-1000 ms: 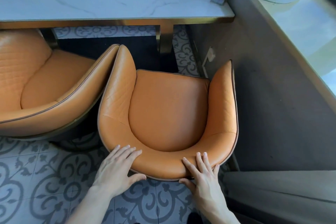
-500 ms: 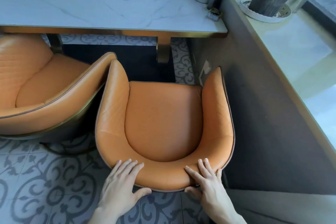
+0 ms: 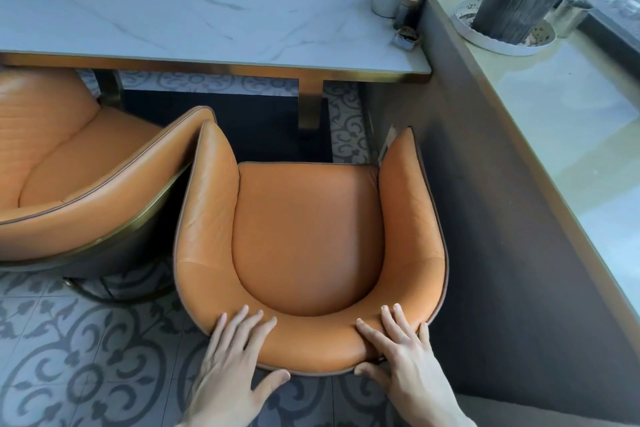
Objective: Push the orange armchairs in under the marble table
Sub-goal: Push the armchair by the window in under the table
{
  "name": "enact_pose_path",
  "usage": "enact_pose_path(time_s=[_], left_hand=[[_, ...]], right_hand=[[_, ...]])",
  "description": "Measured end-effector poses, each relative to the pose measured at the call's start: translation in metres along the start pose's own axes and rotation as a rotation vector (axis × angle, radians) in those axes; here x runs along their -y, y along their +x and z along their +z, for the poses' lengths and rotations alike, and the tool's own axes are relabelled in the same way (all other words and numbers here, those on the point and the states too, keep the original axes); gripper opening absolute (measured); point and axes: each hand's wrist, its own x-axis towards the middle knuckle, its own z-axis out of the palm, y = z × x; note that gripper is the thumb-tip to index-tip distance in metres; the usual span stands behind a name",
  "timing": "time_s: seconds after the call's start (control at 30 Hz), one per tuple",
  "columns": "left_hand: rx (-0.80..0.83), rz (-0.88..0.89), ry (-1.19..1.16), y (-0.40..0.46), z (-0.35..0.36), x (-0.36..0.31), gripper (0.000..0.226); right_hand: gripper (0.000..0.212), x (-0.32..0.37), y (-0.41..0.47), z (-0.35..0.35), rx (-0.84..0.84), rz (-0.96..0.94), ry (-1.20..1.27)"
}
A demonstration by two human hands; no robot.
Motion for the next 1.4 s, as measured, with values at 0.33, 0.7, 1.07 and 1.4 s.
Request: enact_pose_path(time_s=[0.33, 0.7, 1.07, 1.4], left_hand=[[-0.005, 0.056, -0.089, 0.022, 0.003, 0.016, 0.072], [-0.007, 0.049, -0.058, 0.088, -0.021, 0.038, 0.072], [-0.028, 0.030, -0.078, 0.139, -0.029, 0.033, 0.073], [-0.021, 0.014, -0.079, 0.192, -0.041, 0.039, 0.074]], right_hand=[[0.072, 0.000, 0.017, 0.002, -0.131, -0.027, -0.088], [0.067, -0.012, 0.082, -0.010, -0.122, -0.016, -0.058], [0.070, -0.036, 0.129, -0.037, -0.123, -0.044, 0.036], [0.073, -0.052, 0.178, -0.056, -0.109, -0.051, 0.067]])
